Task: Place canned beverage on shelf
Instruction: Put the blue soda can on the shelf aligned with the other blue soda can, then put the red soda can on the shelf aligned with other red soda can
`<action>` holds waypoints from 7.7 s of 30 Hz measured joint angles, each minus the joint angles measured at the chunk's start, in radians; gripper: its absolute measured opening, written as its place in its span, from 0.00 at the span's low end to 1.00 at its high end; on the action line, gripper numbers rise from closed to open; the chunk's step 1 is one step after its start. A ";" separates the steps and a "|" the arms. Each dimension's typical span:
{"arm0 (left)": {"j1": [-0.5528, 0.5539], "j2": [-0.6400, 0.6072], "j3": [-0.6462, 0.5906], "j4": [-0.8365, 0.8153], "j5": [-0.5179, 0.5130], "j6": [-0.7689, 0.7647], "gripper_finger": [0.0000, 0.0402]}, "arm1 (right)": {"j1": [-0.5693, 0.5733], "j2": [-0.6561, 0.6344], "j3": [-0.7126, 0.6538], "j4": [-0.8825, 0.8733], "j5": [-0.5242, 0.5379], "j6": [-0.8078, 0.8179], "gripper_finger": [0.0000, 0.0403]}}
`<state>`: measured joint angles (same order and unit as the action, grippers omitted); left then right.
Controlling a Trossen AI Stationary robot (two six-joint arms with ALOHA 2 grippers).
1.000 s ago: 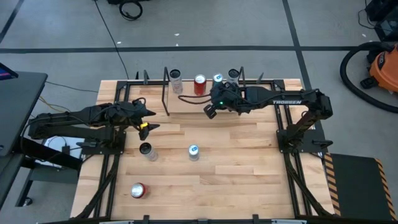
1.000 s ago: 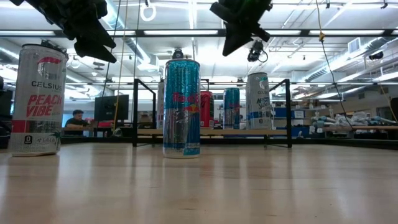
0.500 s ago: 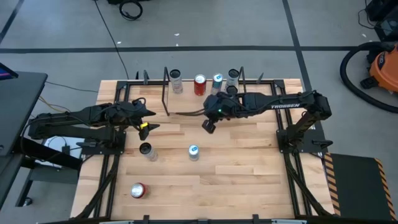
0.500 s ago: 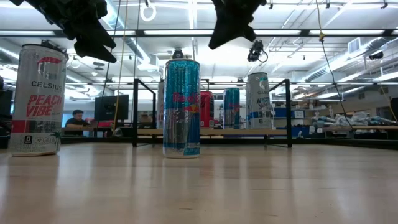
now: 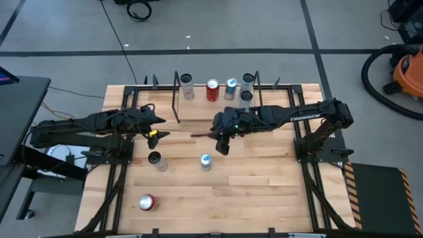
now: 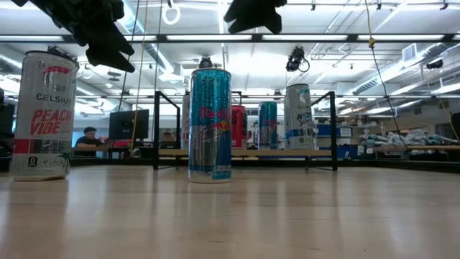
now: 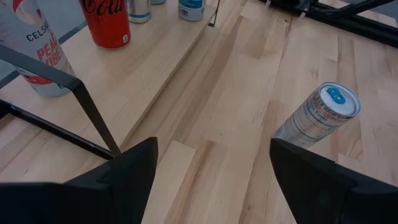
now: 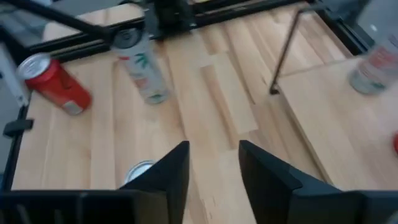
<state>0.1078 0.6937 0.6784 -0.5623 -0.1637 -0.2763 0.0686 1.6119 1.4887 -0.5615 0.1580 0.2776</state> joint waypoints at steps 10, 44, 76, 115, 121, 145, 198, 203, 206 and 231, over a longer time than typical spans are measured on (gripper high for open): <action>0.000 0.000 0.000 0.018 0.000 -0.001 0.78 | 0.066 0.006 0.000 0.065 0.018 -0.096 0.53; 0.000 0.000 0.000 0.036 0.000 -0.001 0.78 | 0.059 0.198 -0.001 0.032 -0.209 -0.226 0.87; 0.000 0.000 0.000 0.081 0.000 0.063 0.78 | 0.089 0.295 -0.001 0.071 -0.177 -0.252 0.86; 0.000 0.000 0.000 0.080 0.000 0.060 0.78 | -0.159 -0.094 0.000 -0.172 0.014 -0.283 0.61; 0.000 0.000 0.000 0.080 0.000 0.059 0.78 | -0.312 -0.135 0.000 -0.175 -0.032 -0.357 0.61; 0.000 0.000 0.000 0.079 0.000 0.059 0.78 | -0.484 0.010 -0.055 -0.190 -0.178 -0.353 0.61; 0.000 0.000 0.000 0.087 0.000 0.062 0.78 | -0.480 0.005 0.071 -0.210 -0.265 -0.309 0.73; 0.000 0.000 0.000 0.090 0.000 0.062 0.78 | -0.424 0.003 0.071 -0.205 -0.335 -0.307 0.73; 0.000 0.000 0.000 0.097 0.000 0.052 0.78 | -0.391 0.003 0.071 -0.171 -0.343 -0.306 0.73; 0.004 0.000 0.000 0.211 0.013 0.025 0.78 | -0.260 0.004 0.071 0.011 -0.467 -0.306 0.73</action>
<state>0.1119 0.6933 0.6781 -0.3511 -0.1504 -0.2509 -0.1910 1.6161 1.5597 -0.5507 -0.3094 -0.0286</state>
